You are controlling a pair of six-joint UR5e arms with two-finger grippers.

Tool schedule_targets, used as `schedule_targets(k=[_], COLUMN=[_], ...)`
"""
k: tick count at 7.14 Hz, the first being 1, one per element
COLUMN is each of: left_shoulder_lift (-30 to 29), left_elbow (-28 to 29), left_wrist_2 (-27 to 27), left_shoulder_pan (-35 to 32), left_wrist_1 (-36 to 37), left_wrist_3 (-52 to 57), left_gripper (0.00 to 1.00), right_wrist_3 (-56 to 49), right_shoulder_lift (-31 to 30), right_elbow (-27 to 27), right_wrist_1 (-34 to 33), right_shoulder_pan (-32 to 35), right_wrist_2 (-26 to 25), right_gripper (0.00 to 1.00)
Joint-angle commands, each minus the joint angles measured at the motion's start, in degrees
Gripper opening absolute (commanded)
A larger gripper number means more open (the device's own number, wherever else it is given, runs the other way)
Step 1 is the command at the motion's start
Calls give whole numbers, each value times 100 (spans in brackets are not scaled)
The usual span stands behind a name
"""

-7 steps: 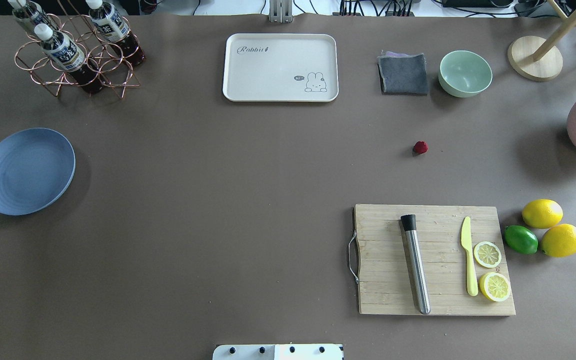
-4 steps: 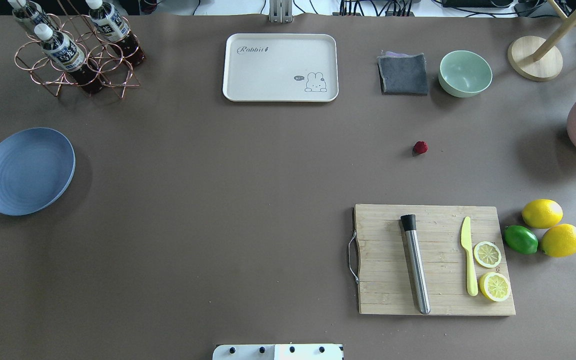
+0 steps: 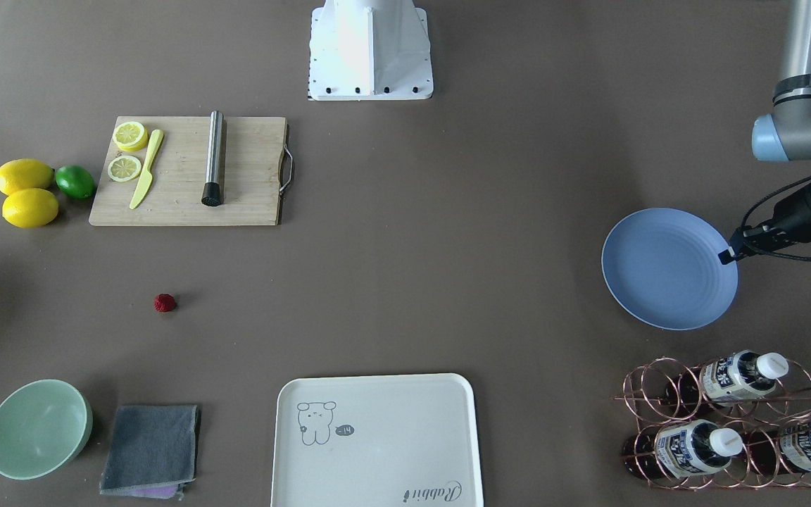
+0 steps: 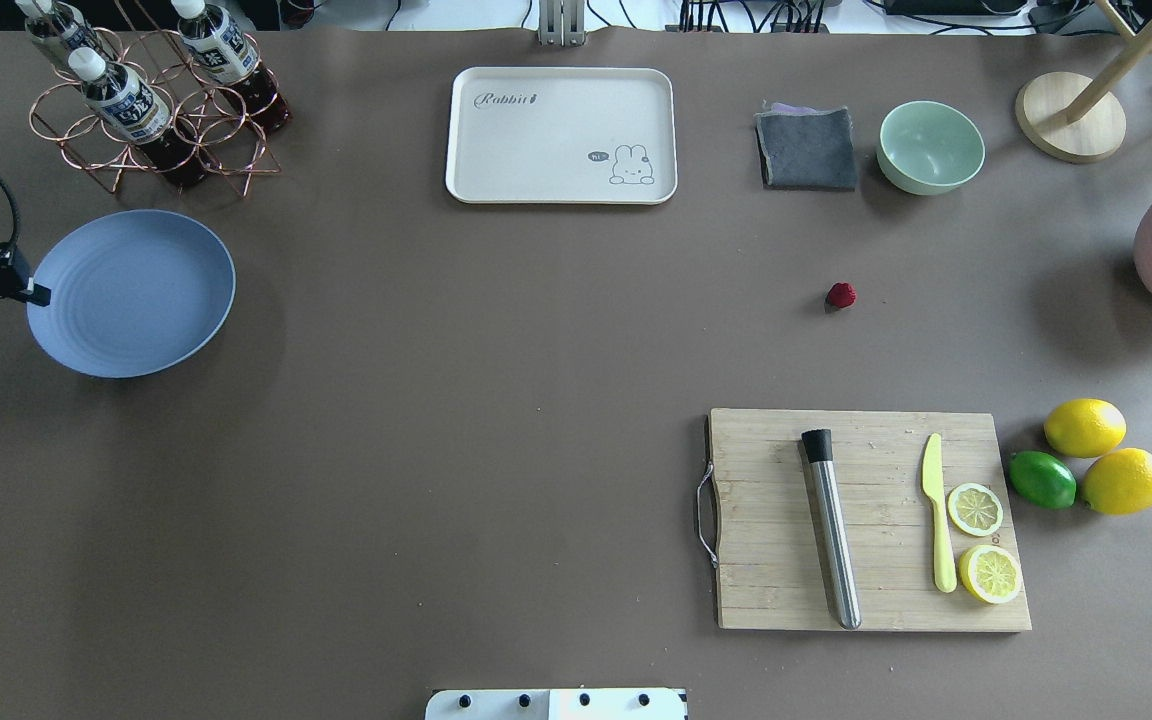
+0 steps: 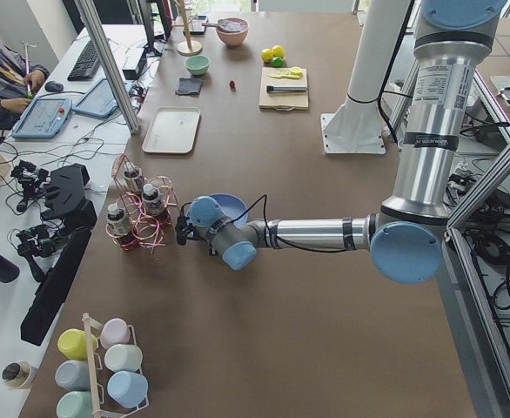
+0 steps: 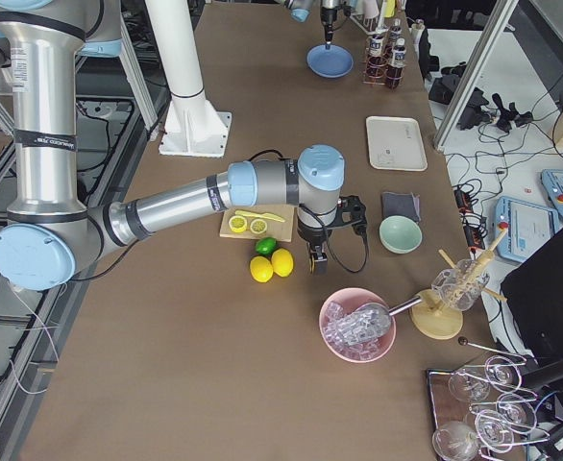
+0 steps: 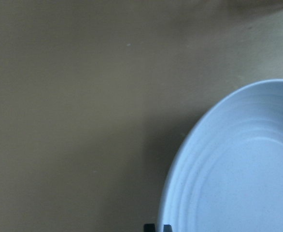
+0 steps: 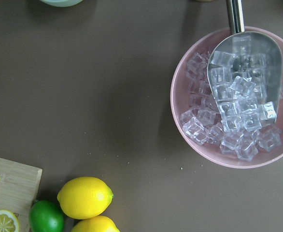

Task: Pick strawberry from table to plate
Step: 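Drag the blue plate to table center with left gripper while right arm approaches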

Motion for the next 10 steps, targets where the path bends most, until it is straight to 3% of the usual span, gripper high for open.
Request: schedule_targets(k=[1, 3, 5, 8, 10], left_shoulder_lift=[-509, -1246, -1818, -2259, -2269], left_elbow=[-468, -715, -725, -725, -664], left_wrist_2=[25, 909, 1831, 2537, 2723], left_shoulder_pan=[576, 1768, 2685, 3416, 3576], left_wrist_1=[4, 21, 118, 434, 435], left_wrist_3=[-1442, -2586, -2967, -3196, -3188], left_gripper=[0, 0, 0, 0, 0], right_wrist_3=[670, 1024, 1742, 2148, 2203], right_shoulder_lift=[354, 583, 881, 1014, 1006], right_elbow=[-21, -39, -21, -48, -21], right_wrist_1=[14, 14, 23, 233, 234], right_shoulder_pan=[-436, -692, -1052, -1396, -1432], right_wrist_2=[-8, 0, 71, 71, 71], right_gripper=[100, 100, 100, 100, 100])
